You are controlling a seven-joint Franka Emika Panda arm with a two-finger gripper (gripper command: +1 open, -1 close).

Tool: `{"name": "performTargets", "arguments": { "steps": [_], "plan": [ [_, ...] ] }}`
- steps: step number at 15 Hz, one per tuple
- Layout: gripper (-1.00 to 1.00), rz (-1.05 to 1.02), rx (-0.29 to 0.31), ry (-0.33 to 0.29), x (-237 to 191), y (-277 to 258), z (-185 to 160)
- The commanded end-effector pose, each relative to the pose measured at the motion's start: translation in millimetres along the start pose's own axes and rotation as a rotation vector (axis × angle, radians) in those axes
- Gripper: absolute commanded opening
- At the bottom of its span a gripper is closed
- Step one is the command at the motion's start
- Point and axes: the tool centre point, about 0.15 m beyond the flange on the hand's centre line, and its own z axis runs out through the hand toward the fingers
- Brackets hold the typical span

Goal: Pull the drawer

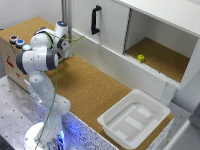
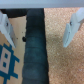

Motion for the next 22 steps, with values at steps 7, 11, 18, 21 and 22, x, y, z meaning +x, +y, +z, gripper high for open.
{"name": "performTargets", "arguments": {
  "steps": [7, 11, 18, 21, 22],
  "plan": [
    [-1.00, -0.064, 0.152, 0.019, -7.0, 12.6, 9.2],
    [-1.00, -0.082, 0.162, 0.004, -6.1, 6.8, 14.2],
    [-1.00, -0.082, 0.174, 0.025, -3.8, 7.9, 4.0],
    [-1.00, -0.036, 0.172, 0.065, -1.1, 30.9, -12.5],
    [-1.00, -0.018, 0.164, 0.079, -0.8, 42.9, -18.9]
  ]
}}
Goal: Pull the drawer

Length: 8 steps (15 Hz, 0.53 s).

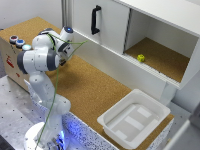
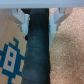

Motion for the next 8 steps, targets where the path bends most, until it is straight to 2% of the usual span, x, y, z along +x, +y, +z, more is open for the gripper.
{"name": "performTargets", "arguments": {
  "steps": [1, 5, 8],
  "plan": [
    [-1.00, 0.059, 0.072, 0.106, -7.0, 51.8, -30.2],
    [-1.00, 0.090, 0.067, 0.119, -11.6, 81.9, -43.0],
    [-1.00, 0.062, 0.083, 0.071, -10.7, 100.6, -40.7]
  ]
}}
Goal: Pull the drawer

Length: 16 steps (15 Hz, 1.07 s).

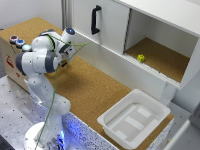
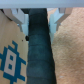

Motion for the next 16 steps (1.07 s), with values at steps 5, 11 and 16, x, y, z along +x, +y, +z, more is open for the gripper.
{"name": "performTargets", "arguments": {
  "steps": [5, 11, 16],
  "plan": [
    [-1.00, -0.052, 0.077, -0.046, 14.9, 75.3, -14.9],
    [-1.00, -0.110, 0.051, -0.085, 43.7, 101.4, -22.1],
    [-1.00, -0.121, 0.042, -0.096, 53.7, 118.2, -25.1]
  ]
}}
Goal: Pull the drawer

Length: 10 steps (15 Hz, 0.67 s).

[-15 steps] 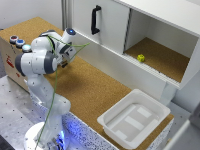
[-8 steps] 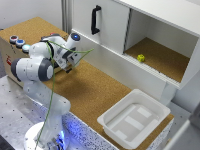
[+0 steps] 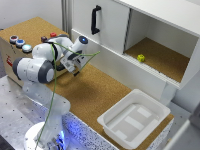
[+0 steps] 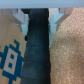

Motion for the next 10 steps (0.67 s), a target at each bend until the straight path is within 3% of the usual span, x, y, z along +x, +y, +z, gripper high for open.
{"name": "performTargets", "arguments": {
  "steps": [1, 8, 9, 10],
  "plan": [
    [-1.00, -0.022, -0.003, -0.068, 36.9, 49.2, 1.1],
    [-1.00, 0.019, -0.018, -0.058, 32.2, 68.4, -8.0],
    [1.00, 0.034, -0.023, -0.053, 32.1, 71.1, -9.8],
    [1.00, 0.038, -0.027, -0.046, 31.7, 72.5, -12.4]
  ]
}}
